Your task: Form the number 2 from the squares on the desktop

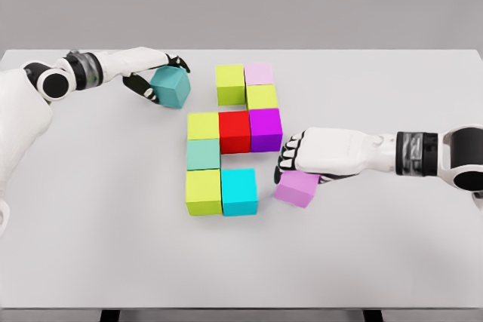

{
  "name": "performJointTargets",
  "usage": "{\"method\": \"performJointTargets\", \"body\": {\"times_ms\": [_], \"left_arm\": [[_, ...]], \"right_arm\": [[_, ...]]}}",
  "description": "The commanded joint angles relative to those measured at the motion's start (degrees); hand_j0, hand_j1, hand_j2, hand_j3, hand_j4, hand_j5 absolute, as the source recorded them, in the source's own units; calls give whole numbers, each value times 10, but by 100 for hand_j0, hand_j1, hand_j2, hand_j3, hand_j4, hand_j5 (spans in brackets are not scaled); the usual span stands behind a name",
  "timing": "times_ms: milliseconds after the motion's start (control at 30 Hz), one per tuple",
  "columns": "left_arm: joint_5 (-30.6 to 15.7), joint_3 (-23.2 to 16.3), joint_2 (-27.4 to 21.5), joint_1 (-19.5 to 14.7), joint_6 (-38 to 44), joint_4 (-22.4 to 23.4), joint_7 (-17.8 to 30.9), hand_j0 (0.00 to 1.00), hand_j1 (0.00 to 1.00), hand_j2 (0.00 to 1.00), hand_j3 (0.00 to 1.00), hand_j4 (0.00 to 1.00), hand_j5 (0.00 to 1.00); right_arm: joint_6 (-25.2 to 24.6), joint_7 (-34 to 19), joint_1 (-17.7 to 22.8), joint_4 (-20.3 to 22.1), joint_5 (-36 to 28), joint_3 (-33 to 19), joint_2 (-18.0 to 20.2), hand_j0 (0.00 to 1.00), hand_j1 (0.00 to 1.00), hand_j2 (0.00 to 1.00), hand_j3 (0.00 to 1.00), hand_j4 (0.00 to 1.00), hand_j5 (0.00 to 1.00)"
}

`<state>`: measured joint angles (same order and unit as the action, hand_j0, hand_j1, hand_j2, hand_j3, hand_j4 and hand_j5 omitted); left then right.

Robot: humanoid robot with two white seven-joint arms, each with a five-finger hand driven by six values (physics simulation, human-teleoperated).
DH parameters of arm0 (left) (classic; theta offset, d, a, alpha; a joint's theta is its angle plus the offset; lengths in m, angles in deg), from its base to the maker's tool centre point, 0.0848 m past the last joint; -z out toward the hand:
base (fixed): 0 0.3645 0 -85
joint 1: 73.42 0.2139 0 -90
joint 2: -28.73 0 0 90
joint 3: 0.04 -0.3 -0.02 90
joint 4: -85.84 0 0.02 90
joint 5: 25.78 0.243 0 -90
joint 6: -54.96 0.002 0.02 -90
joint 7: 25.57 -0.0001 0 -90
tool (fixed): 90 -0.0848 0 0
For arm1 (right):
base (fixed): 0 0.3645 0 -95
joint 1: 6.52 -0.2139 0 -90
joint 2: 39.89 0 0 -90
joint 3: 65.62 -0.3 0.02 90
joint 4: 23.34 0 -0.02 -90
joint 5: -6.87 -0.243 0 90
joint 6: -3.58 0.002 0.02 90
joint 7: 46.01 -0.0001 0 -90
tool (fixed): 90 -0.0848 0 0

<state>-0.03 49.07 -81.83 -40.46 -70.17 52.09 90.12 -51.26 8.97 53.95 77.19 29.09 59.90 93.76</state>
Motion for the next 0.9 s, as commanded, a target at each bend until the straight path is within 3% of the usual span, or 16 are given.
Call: {"method": "performJointTargets", "body": {"times_ms": [0, 167, 200, 633, 867], "left_arm": [[-4, 9, 4, 0, 1, 4, 0, 71, 71, 71, 71, 71, 71], [-4, 16, 15, -2, 1, 13, 1, 70, 70, 70, 70, 70, 70], [-4, 16, 15, -2, 1, 13, 0, 71, 71, 71, 71, 71, 71], [-4, 20, 25, -14, 1, 31, 0, 71, 71, 71, 71, 71, 71], [-3, 20, 36, -25, 1, 45, 0, 71, 71, 71, 71, 71, 71]], "right_arm": [[-2, 0, 0, -2, -2, 0, -1, 58, 58, 58, 58, 58, 58], [-2, 0, 1, -2, 2, -1, -1, 74, 74, 74, 74, 74, 74], [-2, 0, 2, -2, 4, -1, -5, 82, 82, 82, 82, 82, 82], [-2, 0, 2, -3, 8, -3, -7, 86, 86, 86, 86, 86, 86], [-2, 0, 3, -3, 7, -19, 6, 92, 92, 92, 92, 92, 92]]}}
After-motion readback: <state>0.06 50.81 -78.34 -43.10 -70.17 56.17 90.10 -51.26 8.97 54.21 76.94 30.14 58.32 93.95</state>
